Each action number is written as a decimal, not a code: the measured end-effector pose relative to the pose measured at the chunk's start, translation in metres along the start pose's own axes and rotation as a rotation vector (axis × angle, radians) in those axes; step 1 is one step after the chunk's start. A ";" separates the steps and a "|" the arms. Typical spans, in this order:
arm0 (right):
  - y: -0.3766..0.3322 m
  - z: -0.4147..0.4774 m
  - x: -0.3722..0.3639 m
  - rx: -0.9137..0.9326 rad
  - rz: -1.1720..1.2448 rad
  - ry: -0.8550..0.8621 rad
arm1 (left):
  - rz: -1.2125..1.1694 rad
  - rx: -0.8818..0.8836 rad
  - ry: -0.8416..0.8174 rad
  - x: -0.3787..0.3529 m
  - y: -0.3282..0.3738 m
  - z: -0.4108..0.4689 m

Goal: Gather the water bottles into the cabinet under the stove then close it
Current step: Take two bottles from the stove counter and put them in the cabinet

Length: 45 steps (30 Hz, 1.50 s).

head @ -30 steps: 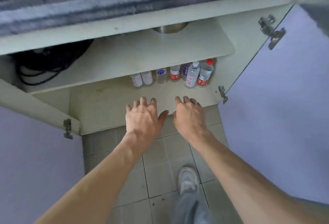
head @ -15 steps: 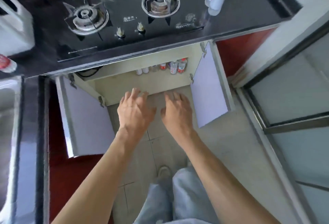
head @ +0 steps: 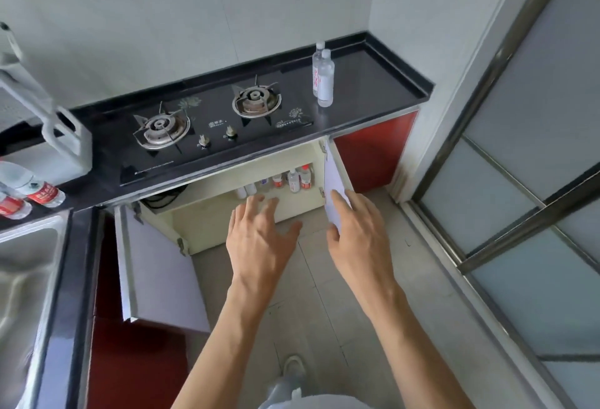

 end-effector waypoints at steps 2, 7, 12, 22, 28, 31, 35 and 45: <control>0.024 -0.010 0.028 0.004 0.019 0.048 | -0.019 -0.012 0.012 0.002 0.033 -0.013; 0.092 -0.032 0.085 -0.041 0.021 0.103 | -0.036 -0.073 0.056 0.003 0.118 -0.047; 0.144 -0.040 0.113 -0.096 0.036 0.090 | -0.034 -0.092 0.085 -0.005 0.175 -0.064; 0.194 0.018 0.096 -0.085 0.089 0.070 | -0.021 -0.085 0.123 -0.044 0.216 -0.014; 0.234 0.128 0.082 -0.060 0.069 0.081 | -0.042 -0.004 0.151 -0.078 0.233 0.083; 0.248 0.185 0.090 -0.085 0.067 0.107 | -0.059 -0.007 0.202 -0.086 0.241 0.128; 0.259 0.232 0.070 -0.110 0.102 0.058 | -0.054 0.040 0.159 -0.115 0.248 0.170; 0.314 0.365 0.015 -0.027 0.199 -0.113 | 0.007 0.250 0.134 -0.176 0.264 0.255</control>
Point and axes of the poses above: each hand's wrist, its own z-axis towards the middle knuckle, its own x-axis out of the back of the hand, y = z × x, the point moved 6 cm from there along z, towards the middle knuckle, and after that the axes turned 5 degrees about y, right-handed, at the moved point
